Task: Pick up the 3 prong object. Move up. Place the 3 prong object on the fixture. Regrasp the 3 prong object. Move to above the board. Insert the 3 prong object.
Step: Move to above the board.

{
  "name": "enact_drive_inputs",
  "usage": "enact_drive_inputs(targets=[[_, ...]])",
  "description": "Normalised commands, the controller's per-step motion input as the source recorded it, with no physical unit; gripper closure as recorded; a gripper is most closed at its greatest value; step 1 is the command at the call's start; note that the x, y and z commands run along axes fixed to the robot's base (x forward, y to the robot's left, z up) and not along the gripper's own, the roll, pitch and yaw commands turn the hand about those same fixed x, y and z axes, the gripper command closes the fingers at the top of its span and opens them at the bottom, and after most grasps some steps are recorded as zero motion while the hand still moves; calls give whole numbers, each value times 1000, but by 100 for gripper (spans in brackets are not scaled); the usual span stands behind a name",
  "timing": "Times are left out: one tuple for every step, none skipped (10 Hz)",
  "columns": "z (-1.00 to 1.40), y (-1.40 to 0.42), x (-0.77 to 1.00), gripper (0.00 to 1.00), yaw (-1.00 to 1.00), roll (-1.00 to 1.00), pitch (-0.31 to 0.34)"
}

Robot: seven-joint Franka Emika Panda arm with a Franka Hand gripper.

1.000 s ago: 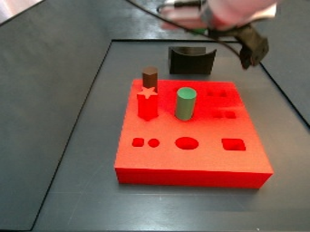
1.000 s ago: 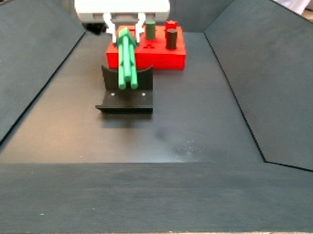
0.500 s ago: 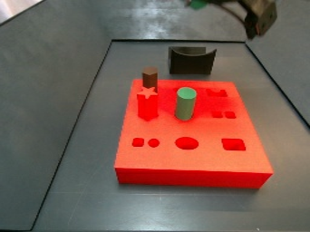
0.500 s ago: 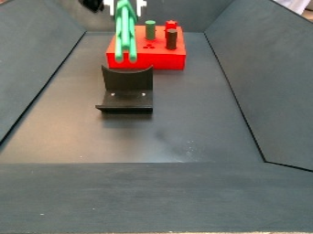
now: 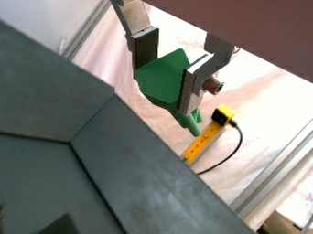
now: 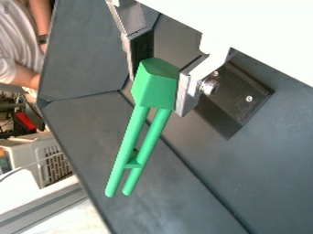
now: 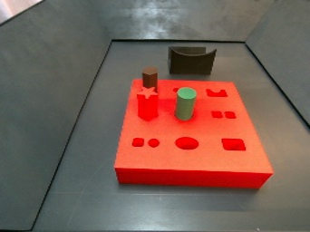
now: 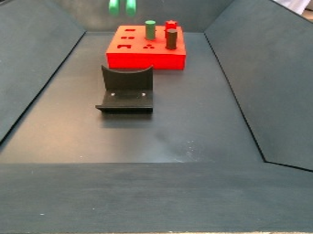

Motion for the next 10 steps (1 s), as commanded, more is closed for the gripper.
enact_drive_inputs(targets=[[881,41,-73,100,28,-66,98],[697,25,-52,100,42,-63,96],[449,5,-25,100,60,-59,96],[262,-4,-7,100,69,-56,104],[80,-1000,-397,100,-136,-1000,-1],[80,-1000,-395,100,-136,-1000,-8],[96,-1000,-417,100,-135,-1000,-11],[76,-1000,-430,100,-140,-1000,-8],[84,-1000,-433,100,-144,-1000,-3],[84,-1000,-444,100,-145,-1000,9]])
